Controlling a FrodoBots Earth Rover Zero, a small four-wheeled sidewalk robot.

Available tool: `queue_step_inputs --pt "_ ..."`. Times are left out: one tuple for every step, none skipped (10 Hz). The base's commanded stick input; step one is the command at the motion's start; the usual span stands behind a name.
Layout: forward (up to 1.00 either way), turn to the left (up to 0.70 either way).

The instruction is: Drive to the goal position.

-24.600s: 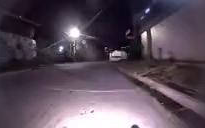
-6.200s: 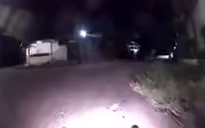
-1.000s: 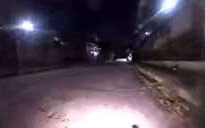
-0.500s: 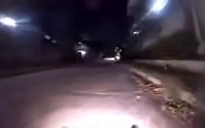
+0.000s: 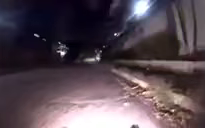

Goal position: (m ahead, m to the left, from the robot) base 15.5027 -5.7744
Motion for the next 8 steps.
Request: queue_step_inputs --pt "0.7 0.0" --pt "0.7 0.0" --pt "0.7 0.0" --pt "0.7 0.0" --pt "0.7 0.0" --pt "0.7 0.0" --pt "0.7 0.0" --pt "0.7 0.0"
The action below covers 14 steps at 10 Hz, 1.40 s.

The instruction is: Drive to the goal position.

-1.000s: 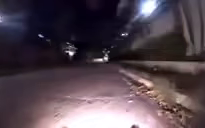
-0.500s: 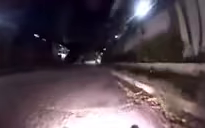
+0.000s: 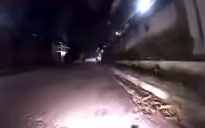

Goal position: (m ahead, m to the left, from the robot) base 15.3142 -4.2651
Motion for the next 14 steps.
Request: queue_step_inputs --pt "0.7 0.0" --pt "0.7 0.0" --pt "0.7 0.0" --pt "0.7 0.0" --pt "0.7 0.0" --pt "0.7 0.0" --pt "0.7 0.0" --pt "0.7 0.0" --pt "0.7 0.0" --pt "0.7 0.35" --pt "0.7 0.35" --pt "0.7 0.1" --pt "0.7 0.05" --pt "0.7 0.0"
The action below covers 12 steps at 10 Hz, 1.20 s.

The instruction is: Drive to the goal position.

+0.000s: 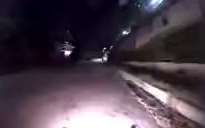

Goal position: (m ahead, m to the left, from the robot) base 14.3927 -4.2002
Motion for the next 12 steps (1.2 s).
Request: queue_step_inputs --pt "0.7 0.0" --pt "0.7 0.0" --pt "0.7 0.0" --pt "0.7 0.0" --pt "0.7 0.0" --pt "0.7 0.0" --pt "0.69 0.0" --pt "0.69 0.0" --pt "0.68 0.0" --pt "0.6 0.0" --pt "0.6 0.0" --pt "0.6 0.0"
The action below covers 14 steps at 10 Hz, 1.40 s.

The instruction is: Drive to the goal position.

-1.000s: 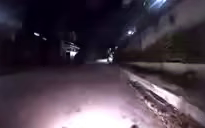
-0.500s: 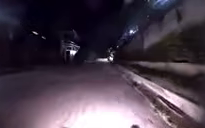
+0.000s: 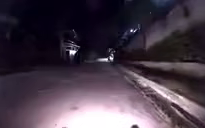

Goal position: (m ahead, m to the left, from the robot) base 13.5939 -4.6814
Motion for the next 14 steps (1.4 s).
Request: queue_step_inputs --pt "0.6 0.0" --pt "0.6 0.0" --pt "0.6 0.0" --pt "0.6 0.0" --pt "0.6 0.0" --pt "0.6 0.0" --pt "0.63 0.0" --pt "0.66 0.0" --pt "0.68 0.0" --pt "0.68 0.0" --pt "0.68 0.0" --pt "0.69 0.0" --pt "0.7 0.0" --pt "0.7 0.0"
